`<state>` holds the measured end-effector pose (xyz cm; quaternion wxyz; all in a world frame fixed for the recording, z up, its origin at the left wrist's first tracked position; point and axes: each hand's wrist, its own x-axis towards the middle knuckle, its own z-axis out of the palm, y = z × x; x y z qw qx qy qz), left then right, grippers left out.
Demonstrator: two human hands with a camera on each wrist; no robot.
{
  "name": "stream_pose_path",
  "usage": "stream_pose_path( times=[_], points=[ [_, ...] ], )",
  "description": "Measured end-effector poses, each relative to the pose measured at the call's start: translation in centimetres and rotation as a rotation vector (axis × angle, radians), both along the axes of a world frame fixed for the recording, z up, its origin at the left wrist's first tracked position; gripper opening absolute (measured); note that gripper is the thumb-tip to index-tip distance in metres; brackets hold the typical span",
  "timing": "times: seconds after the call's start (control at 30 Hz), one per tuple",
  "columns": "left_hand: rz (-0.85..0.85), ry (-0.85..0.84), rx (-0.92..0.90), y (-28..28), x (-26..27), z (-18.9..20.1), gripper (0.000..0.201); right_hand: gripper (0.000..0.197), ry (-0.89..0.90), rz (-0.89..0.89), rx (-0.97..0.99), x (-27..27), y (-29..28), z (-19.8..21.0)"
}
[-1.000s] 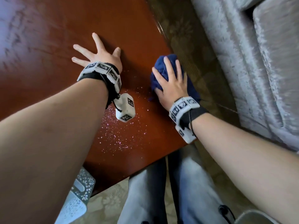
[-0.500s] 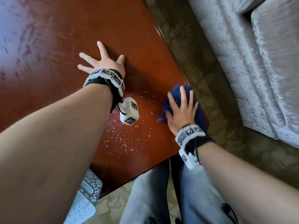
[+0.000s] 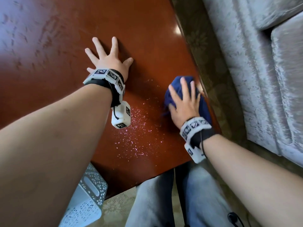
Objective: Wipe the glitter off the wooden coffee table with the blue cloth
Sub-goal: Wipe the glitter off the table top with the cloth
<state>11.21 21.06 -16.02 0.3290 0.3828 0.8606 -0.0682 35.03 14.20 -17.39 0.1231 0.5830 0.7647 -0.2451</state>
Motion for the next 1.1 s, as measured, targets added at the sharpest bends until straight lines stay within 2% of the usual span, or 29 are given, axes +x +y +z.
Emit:
stream_pose_path(
  times=[0.13, 0.2, 0.3, 0.37, 0.43, 0.57, 0.7, 0.77, 0.87, 1.0, 1.1],
  points=[
    [-0.077, 0.011, 0.012, -1.0, -1.3, -0.3, 0.07, 0.059, 0.008, -0.169, 0.122, -5.7, 5.6, -0.9],
    [-0.104, 0.014, 0.007, -1.4, -2.1, -0.5, 0.071, 0.059, 0.01, -0.1, 0.11, -8.5, 5.9, -1.1],
    [-0.116, 0.006, 0.017, -1.6, -2.6, -0.6, 0.071, 0.06, 0.042, 0.124, 0.02, -10.3, 2.3, -0.5],
    [-0.098, -0.004, 0.011, -1.5, -2.5, -0.5, 0.072, 0.06, 0.055, 0.207, -0.079, -9.0, -0.3, 0.2],
    [-0.075, -0.011, 0.007, -1.4, -2.5, -0.4, 0.072, 0.062, 0.047, 0.216, -0.128, -6.5, -1.3, 0.4],
    [-0.028, -0.026, 0.016, -1.4, -3.2, -0.4, 0.073, 0.064, -0.032, 0.13, -0.022, -4.4, 1.8, 0.1],
    [0.002, -0.026, 0.008, -2.0, -4.8, -0.4, 0.072, 0.058, -0.02, -0.038, 0.033, -9.7, 6.3, -0.4],
    [0.008, -0.025, 0.017, -2.6, -5.7, -0.4, 0.071, 0.059, -0.012, 0.053, 0.033, -13.2, 6.5, -0.6],
    [0.005, -0.018, 0.029, -3.5, -6.8, -0.3, 0.068, 0.059, 0.06, 0.257, -0.043, -16.2, 3.6, -0.3],
    [0.089, -0.017, -0.002, -4.7, -8.6, -0.3, 0.069, 0.06, 0.048, 0.408, -0.11, -12.9, 0.1, 0.4],
    [0.169, -0.021, -0.029, -5.6, -9.8, -0.4, 0.071, 0.062, -0.054, 0.415, -0.109, -9.6, 1.5, 0.8]
  ],
)
